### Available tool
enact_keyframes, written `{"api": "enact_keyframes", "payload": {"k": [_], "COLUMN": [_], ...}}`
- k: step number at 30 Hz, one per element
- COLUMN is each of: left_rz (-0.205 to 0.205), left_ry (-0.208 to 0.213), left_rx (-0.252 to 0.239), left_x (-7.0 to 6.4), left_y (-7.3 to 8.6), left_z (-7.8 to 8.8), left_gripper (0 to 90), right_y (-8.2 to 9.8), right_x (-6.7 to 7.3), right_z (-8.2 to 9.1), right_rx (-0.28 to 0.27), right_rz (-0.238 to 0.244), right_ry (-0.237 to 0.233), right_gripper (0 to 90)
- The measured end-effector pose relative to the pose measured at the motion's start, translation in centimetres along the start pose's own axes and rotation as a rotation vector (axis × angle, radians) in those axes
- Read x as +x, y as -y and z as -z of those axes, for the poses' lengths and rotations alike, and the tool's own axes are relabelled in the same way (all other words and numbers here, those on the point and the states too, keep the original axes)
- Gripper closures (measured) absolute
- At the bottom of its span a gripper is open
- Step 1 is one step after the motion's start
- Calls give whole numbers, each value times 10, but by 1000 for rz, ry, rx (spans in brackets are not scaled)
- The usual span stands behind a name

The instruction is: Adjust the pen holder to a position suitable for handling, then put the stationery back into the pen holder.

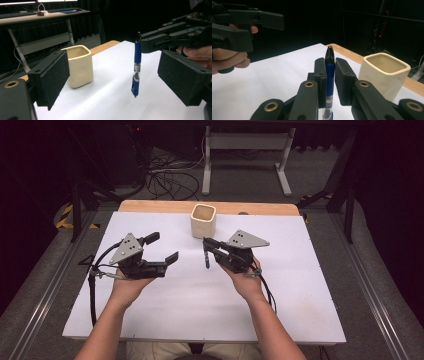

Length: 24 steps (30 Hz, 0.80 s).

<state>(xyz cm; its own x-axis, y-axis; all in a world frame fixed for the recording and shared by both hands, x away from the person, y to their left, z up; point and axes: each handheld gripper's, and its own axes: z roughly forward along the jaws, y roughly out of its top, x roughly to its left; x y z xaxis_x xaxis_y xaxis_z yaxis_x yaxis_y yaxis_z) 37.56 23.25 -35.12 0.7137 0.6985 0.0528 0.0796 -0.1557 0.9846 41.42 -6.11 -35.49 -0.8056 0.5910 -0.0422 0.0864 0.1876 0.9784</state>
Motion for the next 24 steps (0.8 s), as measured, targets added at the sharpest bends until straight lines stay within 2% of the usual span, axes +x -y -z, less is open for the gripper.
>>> {"api": "enact_keyframes", "payload": {"k": [7, 14, 24], "left_rz": [6, 7, 31], "left_ry": [10, 39, 63], "left_rx": [-8, 11, 7], "left_x": [-5, -14, -24], "left_y": [4, 13, 23], "left_z": [-8, -23, -39], "left_gripper": [124, 154, 196], "right_y": [-2, -5, -9], "right_x": [2, 3, 6], "right_z": [3, 5, 10], "right_rx": [-13, -24, -47], "right_rz": [8, 16, 27], "right_ry": [3, 6, 5], "right_gripper": [807, 807, 807]}}
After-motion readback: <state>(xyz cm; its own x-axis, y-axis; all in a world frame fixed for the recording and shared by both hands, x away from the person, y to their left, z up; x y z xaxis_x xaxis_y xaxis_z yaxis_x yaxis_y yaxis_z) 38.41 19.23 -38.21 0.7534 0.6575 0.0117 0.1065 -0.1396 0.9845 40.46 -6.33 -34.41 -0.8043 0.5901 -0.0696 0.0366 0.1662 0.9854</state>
